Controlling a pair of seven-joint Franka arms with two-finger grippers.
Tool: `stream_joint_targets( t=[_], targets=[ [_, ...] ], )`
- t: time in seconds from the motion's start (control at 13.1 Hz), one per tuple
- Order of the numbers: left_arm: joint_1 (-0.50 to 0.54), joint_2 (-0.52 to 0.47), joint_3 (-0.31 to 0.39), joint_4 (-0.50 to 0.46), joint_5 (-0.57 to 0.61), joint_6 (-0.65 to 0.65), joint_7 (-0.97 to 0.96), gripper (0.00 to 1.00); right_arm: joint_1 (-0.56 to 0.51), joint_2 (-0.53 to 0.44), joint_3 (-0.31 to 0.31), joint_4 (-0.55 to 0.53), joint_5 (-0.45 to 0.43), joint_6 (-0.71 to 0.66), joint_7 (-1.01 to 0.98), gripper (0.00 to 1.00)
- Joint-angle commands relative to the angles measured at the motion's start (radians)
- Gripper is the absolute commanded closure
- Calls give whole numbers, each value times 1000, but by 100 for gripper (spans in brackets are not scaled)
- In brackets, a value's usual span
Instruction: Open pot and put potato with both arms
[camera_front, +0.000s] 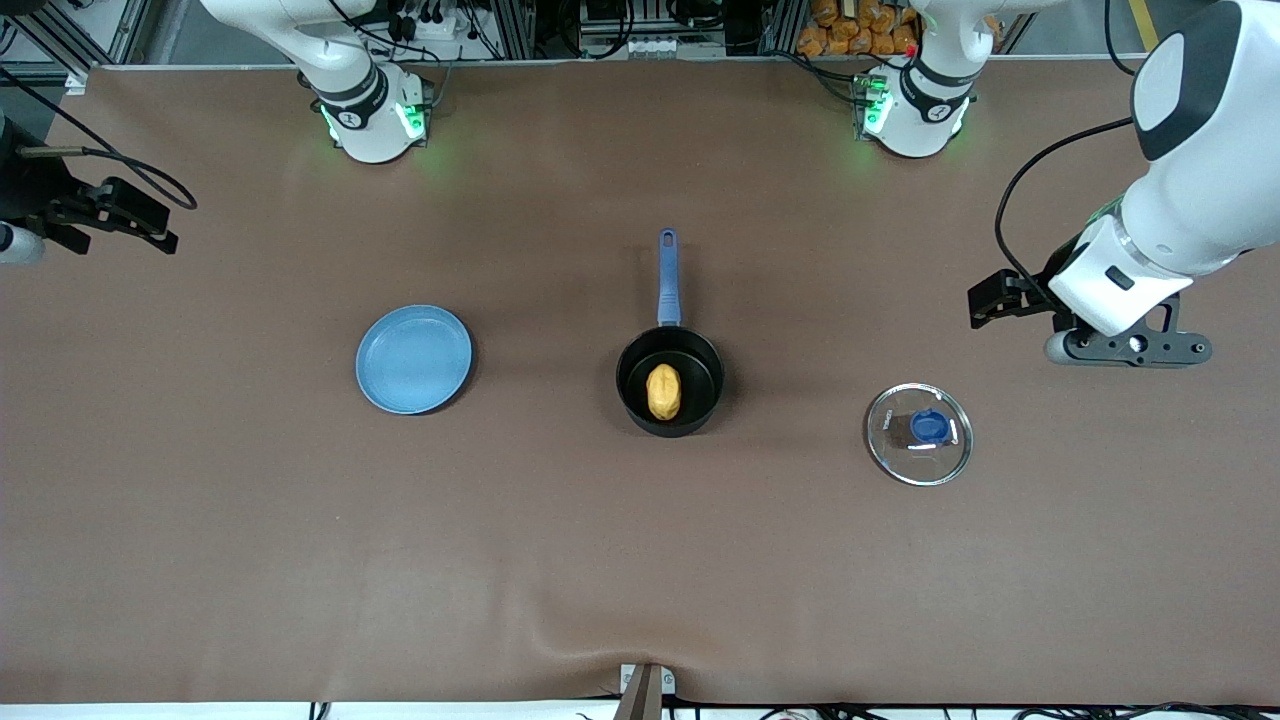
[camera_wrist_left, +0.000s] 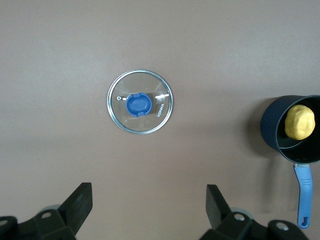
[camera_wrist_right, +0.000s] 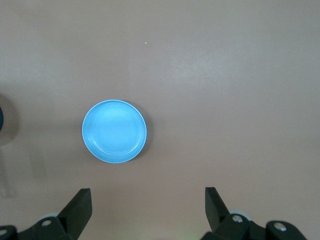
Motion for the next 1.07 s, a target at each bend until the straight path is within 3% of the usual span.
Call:
stream_joint_targets(
  t=[0.0, 0.99],
  targets=[
    [-3, -4, -3, -8, -9, 15, 0, 0, -4, 6, 9, 12, -21, -5, -3, 0],
    [3, -30, -3, 26, 36, 30, 6, 0, 8, 7, 9, 28, -26, 1, 0, 0]
  ],
)
